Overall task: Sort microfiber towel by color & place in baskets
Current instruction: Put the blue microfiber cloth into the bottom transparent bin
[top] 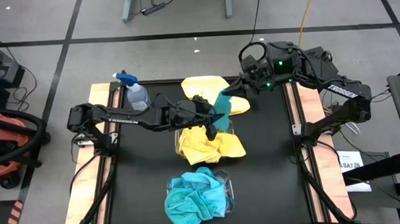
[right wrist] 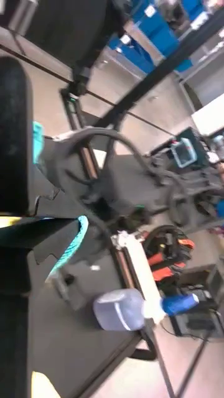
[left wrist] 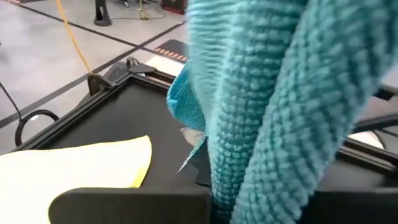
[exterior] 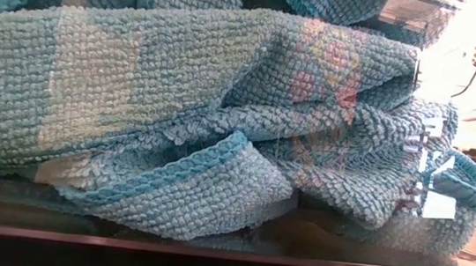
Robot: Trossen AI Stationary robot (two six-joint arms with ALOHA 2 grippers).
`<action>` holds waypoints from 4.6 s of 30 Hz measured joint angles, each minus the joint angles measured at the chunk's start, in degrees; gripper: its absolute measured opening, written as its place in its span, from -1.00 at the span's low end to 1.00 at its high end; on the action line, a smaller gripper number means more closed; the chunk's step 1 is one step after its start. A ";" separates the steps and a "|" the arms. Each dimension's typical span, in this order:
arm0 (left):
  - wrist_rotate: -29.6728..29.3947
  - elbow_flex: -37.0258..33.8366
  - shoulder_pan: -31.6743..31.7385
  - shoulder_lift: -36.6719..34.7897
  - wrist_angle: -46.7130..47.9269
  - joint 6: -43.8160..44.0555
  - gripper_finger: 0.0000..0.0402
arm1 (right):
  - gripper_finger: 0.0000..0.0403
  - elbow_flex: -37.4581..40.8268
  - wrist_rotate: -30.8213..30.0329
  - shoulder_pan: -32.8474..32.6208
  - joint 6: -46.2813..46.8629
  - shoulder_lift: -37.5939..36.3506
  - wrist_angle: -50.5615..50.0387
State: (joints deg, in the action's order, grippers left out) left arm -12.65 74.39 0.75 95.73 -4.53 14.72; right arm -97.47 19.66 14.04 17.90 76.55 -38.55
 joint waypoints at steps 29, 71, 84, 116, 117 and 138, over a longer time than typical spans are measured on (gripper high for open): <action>13.98 -0.04 -17.88 -15.76 4.43 2.08 -0.97 | -1.00 -0.09 -1.57 -23.80 -11.11 9.37 -20.61; -0.63 0.37 -39.56 15.04 22.22 35.09 -0.93 | -0.08 0.04 -1.96 -34.66 -24.49 32.04 -24.02; 3.12 0.19 -39.25 18.60 18.96 36.00 -0.92 | -0.02 0.04 -12.12 -34.41 -23.32 25.79 -25.63; 8.35 -0.13 -39.56 -2.43 19.31 37.41 0.12 | -0.02 13.71 -17.76 -18.57 -30.50 24.62 4.76; 8.37 -0.13 -39.56 -3.05 19.38 37.33 0.12 | -0.02 14.84 -17.73 -18.15 -30.37 24.62 6.38; 10.85 -0.02 -37.99 -3.79 33.39 42.27 0.27 | -0.17 22.14 -13.70 -14.83 -24.78 24.68 16.15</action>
State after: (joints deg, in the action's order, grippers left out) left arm -1.80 74.37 -37.23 91.94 28.86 56.99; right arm -75.33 5.96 -0.80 -6.88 101.23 -22.40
